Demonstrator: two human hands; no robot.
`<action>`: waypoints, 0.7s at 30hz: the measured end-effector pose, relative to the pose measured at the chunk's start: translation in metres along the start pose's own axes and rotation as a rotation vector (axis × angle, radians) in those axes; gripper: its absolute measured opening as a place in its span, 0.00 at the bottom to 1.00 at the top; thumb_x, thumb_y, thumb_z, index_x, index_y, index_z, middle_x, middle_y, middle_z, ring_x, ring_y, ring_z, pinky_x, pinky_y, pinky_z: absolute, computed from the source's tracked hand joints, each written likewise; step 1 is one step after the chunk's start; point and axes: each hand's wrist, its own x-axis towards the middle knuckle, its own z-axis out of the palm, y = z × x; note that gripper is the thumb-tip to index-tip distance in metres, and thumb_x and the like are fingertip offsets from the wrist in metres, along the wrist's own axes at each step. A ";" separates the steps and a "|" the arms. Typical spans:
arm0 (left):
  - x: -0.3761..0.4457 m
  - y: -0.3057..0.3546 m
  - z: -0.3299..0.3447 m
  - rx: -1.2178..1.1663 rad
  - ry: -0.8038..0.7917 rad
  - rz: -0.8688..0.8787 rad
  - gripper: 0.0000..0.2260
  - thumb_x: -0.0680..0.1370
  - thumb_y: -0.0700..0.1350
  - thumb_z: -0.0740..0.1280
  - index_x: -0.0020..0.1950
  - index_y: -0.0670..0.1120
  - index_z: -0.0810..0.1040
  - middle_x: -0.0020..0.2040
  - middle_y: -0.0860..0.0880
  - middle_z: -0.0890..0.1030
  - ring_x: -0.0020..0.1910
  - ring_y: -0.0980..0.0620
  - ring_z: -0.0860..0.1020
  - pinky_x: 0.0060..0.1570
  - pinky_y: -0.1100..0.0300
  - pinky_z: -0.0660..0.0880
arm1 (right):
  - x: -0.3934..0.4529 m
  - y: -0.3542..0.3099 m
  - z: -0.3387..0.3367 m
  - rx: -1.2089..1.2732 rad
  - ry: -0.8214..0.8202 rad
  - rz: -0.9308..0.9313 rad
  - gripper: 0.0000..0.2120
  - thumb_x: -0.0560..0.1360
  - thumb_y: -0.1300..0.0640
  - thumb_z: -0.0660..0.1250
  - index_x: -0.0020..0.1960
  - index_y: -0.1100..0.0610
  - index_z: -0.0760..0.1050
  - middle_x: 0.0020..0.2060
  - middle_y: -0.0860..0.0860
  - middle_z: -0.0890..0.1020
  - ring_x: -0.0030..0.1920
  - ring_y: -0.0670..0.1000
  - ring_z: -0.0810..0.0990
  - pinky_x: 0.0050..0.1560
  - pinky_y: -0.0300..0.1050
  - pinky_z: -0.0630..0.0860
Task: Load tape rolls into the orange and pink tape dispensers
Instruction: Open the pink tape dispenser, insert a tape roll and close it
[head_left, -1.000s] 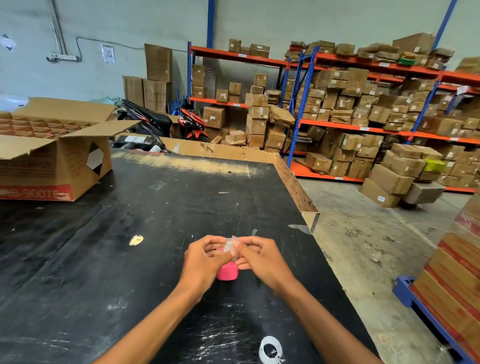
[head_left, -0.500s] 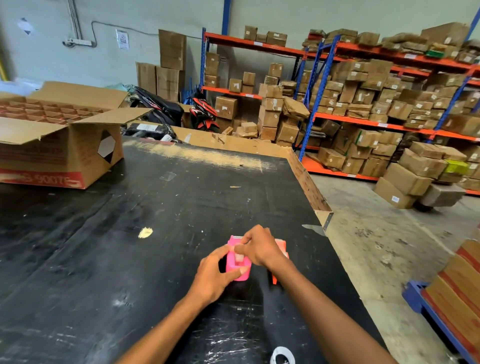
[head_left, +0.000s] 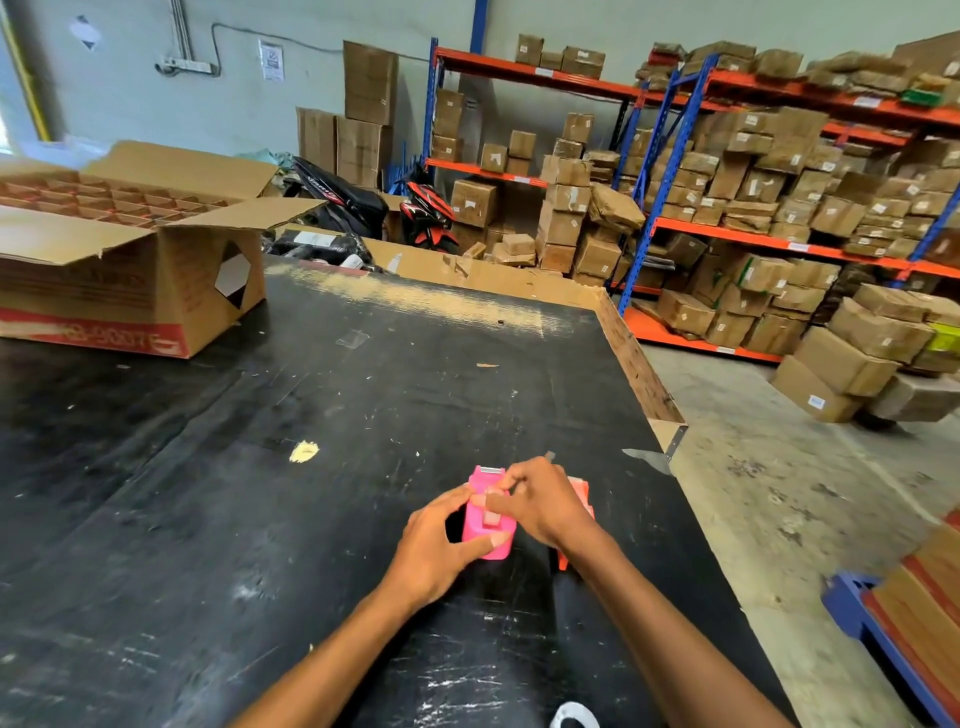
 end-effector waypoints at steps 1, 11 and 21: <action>0.000 0.000 0.001 -0.002 0.005 -0.004 0.31 0.68 0.48 0.77 0.69 0.45 0.73 0.69 0.50 0.75 0.69 0.56 0.72 0.71 0.55 0.66 | -0.001 0.002 0.001 0.004 0.010 -0.003 0.11 0.68 0.55 0.75 0.31 0.52 0.76 0.24 0.44 0.73 0.27 0.43 0.69 0.35 0.43 0.67; -0.003 0.003 -0.002 -0.015 -0.009 -0.019 0.29 0.67 0.50 0.77 0.67 0.49 0.75 0.65 0.53 0.79 0.64 0.59 0.75 0.69 0.56 0.70 | 0.000 0.000 -0.001 0.138 -0.004 0.039 0.07 0.73 0.56 0.69 0.38 0.57 0.82 0.30 0.53 0.76 0.34 0.48 0.71 0.38 0.43 0.68; -0.003 0.003 -0.002 -0.062 -0.024 -0.055 0.26 0.69 0.55 0.74 0.66 0.53 0.76 0.61 0.62 0.77 0.61 0.67 0.74 0.57 0.78 0.66 | -0.001 0.007 -0.010 0.125 -0.059 -0.133 0.07 0.68 0.60 0.76 0.44 0.61 0.84 0.26 0.50 0.71 0.28 0.44 0.65 0.29 0.35 0.61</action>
